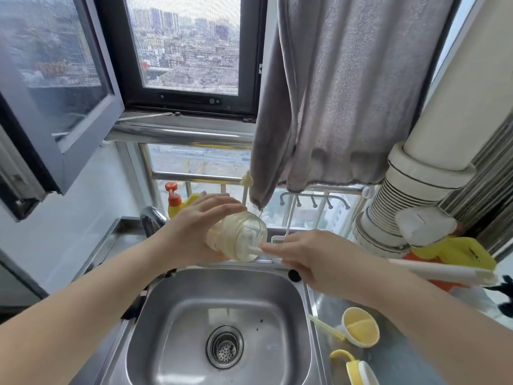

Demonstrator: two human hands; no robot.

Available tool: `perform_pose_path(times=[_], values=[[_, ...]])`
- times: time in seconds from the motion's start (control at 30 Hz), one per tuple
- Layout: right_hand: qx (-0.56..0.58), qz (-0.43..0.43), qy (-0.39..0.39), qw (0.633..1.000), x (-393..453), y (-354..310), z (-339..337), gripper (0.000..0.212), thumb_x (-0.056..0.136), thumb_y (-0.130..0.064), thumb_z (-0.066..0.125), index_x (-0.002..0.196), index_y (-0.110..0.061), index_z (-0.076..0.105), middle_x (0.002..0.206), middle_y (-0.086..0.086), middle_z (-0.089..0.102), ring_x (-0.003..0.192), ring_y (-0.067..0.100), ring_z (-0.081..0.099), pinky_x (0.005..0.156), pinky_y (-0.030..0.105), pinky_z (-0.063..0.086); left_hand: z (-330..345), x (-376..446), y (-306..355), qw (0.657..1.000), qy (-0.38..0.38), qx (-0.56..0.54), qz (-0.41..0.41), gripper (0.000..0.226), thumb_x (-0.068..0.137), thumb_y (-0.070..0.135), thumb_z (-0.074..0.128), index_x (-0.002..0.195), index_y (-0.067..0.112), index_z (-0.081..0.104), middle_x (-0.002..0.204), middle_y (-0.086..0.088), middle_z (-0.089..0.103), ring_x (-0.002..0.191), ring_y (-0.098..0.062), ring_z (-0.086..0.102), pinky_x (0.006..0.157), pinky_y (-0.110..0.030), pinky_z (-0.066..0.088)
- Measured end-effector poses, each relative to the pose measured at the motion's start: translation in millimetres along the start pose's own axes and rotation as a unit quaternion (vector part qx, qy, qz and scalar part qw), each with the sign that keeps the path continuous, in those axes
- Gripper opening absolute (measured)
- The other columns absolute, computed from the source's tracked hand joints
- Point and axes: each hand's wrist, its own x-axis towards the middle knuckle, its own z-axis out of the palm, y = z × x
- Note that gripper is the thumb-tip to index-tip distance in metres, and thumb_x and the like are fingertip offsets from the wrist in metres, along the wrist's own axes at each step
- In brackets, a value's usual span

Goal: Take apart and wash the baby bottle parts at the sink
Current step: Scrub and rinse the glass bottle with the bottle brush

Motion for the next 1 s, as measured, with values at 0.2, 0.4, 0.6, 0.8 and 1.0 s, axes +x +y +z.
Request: perform_pose_path(times=[0.2,0.4,0.6,0.8,1.0], values=[[-0.093,0.010,-0.006,0.996,3.2,2.8,-3.3,0.061,0.093,-0.007,0.045,0.142,-0.041,0.036,0.109,-0.004,0.060,0.091,0.022,0.060,0.076,0.038,0.050,-7.0,0.9,0.0,0.996,-0.057,-0.016,-0.060,0.089,0.059,0.043,0.086,0.134,0.044,0.040,0.135,0.020,0.042,0.135,-0.007,0.033,0.115,-0.055,0.020],[0.297,0.120,0.066,0.945,7.4,2.7,18.8,0.040,0.095,-0.007,0.050,0.125,-0.031,0.060,0.072,-0.014,0.058,0.051,-0.002,0.046,0.053,0.011,0.036,-19.0,7.5,16.5,0.987,-0.064,-0.039,-0.141,0.088,0.064,0.028,0.086,0.138,0.027,0.037,0.129,0.020,0.026,0.123,0.014,0.008,0.112,-0.030,0.011],[0.441,0.145,0.081,0.882,12.6,3.7,28.8,0.035,0.095,-0.011,0.054,0.122,-0.032,0.061,0.062,-0.011,0.059,0.051,0.012,0.037,0.049,0.026,0.032,-9.4,0.9,9.1,0.992,-0.056,0.021,-0.110,0.093,0.071,0.041,0.076,0.143,0.046,0.017,0.133,0.013,0.025,0.130,-0.018,0.025,0.110,-0.039,0.024],[0.526,0.154,0.088,0.832,15.8,1.1,29.4,0.036,0.095,-0.003,0.051,0.123,-0.022,0.062,0.060,-0.008,0.057,0.043,0.006,0.033,0.041,0.019,0.029,10.0,3.2,15.6,0.993,0.059,0.051,-0.091,0.094,0.059,0.067,0.065,0.135,0.022,0.033,0.135,-0.008,0.051,0.131,-0.027,0.041,0.113,-0.061,0.016],[0.356,0.123,0.071,0.924,4.8,2.8,18.5,0.037,0.095,-0.014,0.055,0.123,-0.037,0.061,0.067,-0.022,0.061,0.048,0.000,0.040,0.051,0.012,0.033,0.2,10.0,12.1,0.997,0.047,-0.004,-0.061,0.085,0.057,0.066,0.063,0.130,0.027,0.046,0.128,0.000,0.060,0.120,-0.020,0.054,0.114,-0.050,0.022]])
